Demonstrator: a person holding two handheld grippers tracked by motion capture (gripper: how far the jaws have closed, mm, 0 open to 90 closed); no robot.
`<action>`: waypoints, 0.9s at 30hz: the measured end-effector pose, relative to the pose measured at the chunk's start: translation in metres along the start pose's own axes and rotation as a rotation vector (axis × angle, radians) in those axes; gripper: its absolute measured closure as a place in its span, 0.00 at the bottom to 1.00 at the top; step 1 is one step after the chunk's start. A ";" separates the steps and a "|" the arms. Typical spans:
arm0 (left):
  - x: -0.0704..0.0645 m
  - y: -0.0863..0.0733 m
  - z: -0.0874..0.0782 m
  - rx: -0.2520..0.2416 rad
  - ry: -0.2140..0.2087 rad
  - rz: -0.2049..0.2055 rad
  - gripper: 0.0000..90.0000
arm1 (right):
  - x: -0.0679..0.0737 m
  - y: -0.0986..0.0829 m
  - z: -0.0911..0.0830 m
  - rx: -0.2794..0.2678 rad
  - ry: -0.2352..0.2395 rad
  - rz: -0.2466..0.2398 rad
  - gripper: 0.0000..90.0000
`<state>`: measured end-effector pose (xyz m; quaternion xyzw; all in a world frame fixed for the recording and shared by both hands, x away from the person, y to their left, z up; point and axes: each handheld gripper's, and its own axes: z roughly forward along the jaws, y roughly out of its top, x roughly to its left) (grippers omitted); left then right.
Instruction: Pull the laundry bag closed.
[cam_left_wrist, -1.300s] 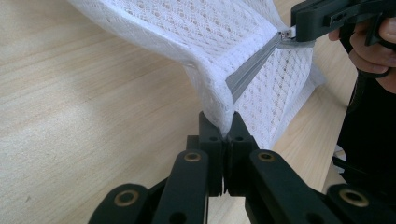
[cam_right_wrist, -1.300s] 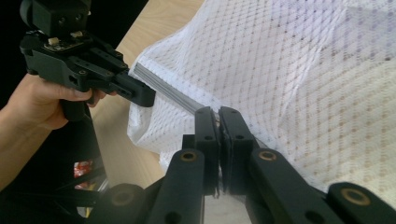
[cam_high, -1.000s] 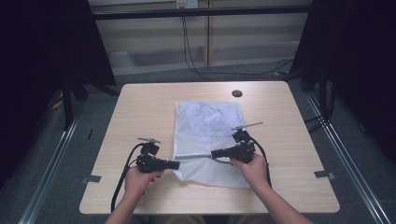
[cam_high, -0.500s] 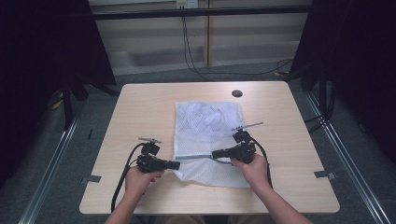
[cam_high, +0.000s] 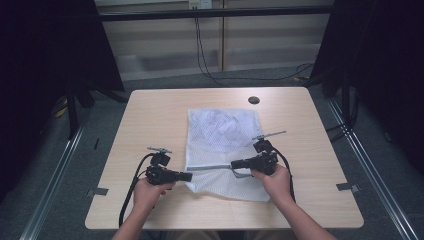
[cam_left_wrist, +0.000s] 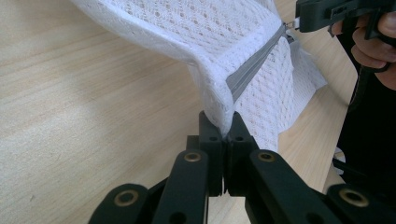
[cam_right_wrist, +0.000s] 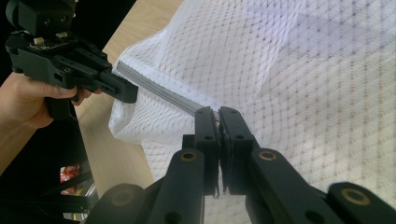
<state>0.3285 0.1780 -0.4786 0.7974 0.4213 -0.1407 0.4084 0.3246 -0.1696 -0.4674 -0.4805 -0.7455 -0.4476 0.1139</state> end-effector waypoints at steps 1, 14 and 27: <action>0.000 0.000 0.000 -0.005 -0.001 -0.006 0.99 | 0.000 0.000 -0.001 -0.001 -0.003 0.000 0.97; 0.001 0.000 -0.001 0.000 -0.018 -0.011 0.99 | -0.004 -0.001 -0.005 -0.004 0.003 0.009 0.97; 0.001 0.001 0.002 0.001 -0.016 -0.021 0.99 | -0.007 -0.004 -0.008 -0.007 0.000 0.020 0.97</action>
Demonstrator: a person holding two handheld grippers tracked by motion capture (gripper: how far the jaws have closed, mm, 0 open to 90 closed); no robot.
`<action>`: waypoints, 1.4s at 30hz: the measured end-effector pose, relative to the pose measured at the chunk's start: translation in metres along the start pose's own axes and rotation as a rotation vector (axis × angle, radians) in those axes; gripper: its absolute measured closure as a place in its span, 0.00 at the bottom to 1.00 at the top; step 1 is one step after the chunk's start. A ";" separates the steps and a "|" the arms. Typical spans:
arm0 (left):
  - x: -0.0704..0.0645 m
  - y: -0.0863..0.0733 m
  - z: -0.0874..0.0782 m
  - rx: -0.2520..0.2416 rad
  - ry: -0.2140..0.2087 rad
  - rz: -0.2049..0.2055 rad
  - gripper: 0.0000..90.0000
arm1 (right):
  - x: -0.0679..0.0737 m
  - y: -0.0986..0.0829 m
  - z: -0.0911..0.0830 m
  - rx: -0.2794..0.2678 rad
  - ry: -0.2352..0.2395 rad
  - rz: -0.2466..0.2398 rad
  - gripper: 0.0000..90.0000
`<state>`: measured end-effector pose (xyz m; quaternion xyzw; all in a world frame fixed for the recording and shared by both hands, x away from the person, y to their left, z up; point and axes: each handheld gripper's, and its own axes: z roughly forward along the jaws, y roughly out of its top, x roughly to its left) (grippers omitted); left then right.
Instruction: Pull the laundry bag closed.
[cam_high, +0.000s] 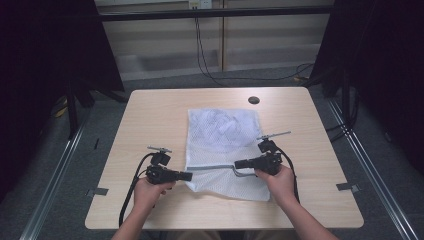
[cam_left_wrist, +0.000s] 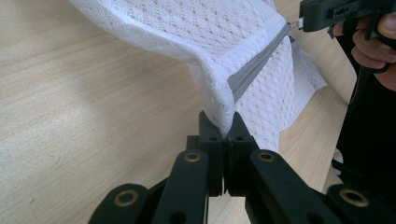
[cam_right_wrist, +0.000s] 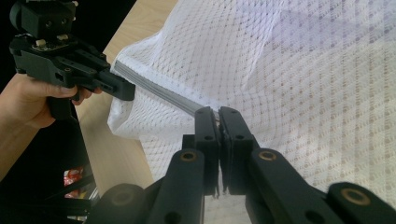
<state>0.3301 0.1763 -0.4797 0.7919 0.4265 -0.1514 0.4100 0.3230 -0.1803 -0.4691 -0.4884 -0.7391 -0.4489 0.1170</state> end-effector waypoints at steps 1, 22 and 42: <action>0.000 0.000 0.000 0.000 0.000 0.000 0.99 | 0.000 0.000 0.000 -0.001 0.001 -0.003 0.97; 0.000 0.002 0.000 0.014 0.003 0.017 0.99 | -0.002 -0.001 -0.004 -0.006 0.007 0.007 0.97; -0.002 0.002 0.002 0.010 -0.006 0.014 0.99 | -0.004 -0.002 -0.007 -0.006 0.010 0.015 0.97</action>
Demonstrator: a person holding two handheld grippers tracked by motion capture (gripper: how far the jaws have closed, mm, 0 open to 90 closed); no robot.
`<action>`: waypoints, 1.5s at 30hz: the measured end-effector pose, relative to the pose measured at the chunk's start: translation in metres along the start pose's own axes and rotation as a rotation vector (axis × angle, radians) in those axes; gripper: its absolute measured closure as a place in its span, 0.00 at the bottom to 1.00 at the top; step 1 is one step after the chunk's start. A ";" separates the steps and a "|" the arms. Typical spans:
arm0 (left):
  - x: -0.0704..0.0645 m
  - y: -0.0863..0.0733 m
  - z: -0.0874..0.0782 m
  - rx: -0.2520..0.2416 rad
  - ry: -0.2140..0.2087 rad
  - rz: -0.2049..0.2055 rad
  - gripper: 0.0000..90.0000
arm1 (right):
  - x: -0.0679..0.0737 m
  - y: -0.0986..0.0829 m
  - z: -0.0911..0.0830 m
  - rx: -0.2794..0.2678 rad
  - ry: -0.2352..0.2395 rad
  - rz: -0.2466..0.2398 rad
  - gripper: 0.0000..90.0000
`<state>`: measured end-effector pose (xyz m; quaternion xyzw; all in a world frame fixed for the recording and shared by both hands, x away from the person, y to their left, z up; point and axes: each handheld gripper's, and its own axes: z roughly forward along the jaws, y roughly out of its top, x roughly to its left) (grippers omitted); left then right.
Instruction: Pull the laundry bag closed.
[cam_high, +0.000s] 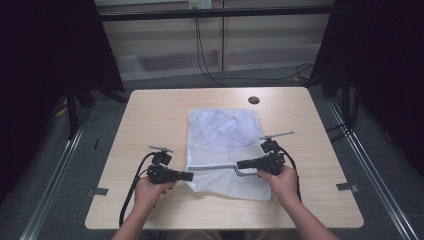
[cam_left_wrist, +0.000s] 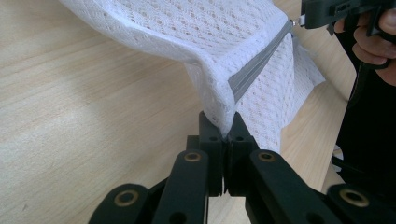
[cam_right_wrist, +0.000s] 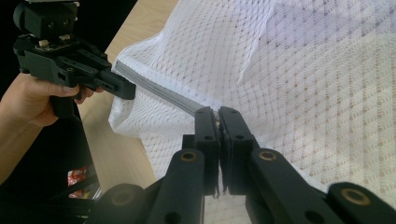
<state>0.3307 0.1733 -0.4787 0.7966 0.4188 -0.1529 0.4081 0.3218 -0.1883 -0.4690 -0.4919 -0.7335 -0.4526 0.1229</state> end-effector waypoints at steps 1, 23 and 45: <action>0.001 0.000 0.000 0.002 0.002 0.010 0.99 | 0.000 0.000 0.000 0.003 0.002 0.001 0.97; -0.001 0.001 -0.001 0.005 0.000 0.005 0.99 | -0.004 0.000 -0.003 0.008 0.011 0.015 0.97; 0.001 0.000 -0.004 -0.001 -0.004 -0.004 0.99 | -0.008 -0.001 -0.008 0.016 -0.005 0.028 0.97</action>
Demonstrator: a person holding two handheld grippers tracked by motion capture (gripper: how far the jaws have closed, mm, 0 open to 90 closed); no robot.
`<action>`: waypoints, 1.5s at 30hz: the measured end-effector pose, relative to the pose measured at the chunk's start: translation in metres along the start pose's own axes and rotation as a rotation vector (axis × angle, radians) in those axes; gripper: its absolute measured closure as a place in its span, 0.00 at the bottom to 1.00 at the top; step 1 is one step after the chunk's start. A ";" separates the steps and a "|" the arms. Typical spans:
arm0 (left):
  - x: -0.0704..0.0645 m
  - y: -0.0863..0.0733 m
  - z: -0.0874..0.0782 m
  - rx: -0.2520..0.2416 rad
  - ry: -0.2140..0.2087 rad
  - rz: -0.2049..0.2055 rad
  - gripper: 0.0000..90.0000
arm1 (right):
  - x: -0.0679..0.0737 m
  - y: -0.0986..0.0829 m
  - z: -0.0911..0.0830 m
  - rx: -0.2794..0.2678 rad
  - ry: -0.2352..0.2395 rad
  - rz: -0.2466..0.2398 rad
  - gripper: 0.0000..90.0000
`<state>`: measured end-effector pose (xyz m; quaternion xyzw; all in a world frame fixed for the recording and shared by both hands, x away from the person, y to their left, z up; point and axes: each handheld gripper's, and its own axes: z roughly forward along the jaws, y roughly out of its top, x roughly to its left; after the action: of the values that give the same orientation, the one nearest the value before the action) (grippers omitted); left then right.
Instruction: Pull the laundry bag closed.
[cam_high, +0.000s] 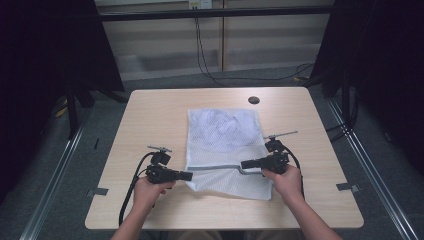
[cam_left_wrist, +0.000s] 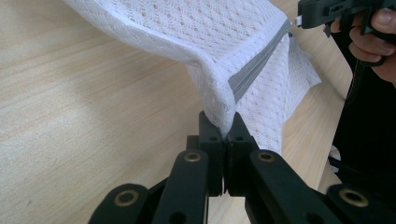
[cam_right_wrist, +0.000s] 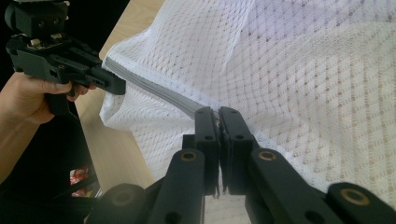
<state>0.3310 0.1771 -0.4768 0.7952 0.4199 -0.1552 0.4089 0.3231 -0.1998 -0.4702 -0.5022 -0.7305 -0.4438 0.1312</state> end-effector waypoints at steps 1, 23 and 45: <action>0.000 0.000 0.000 -0.002 -0.001 0.000 0.99 | 0.000 0.000 0.000 0.000 0.001 0.000 0.97; 0.004 0.000 -0.002 -0.005 0.006 0.002 0.99 | -0.005 -0.001 -0.009 -0.018 -0.011 0.011 0.97; 0.009 0.003 -0.006 -0.015 0.003 -0.020 0.99 | -0.010 -0.005 -0.017 -0.031 -0.034 0.018 0.97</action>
<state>0.3382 0.1856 -0.4771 0.7882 0.4294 -0.1549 0.4128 0.3191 -0.2201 -0.4693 -0.5182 -0.7210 -0.4454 0.1151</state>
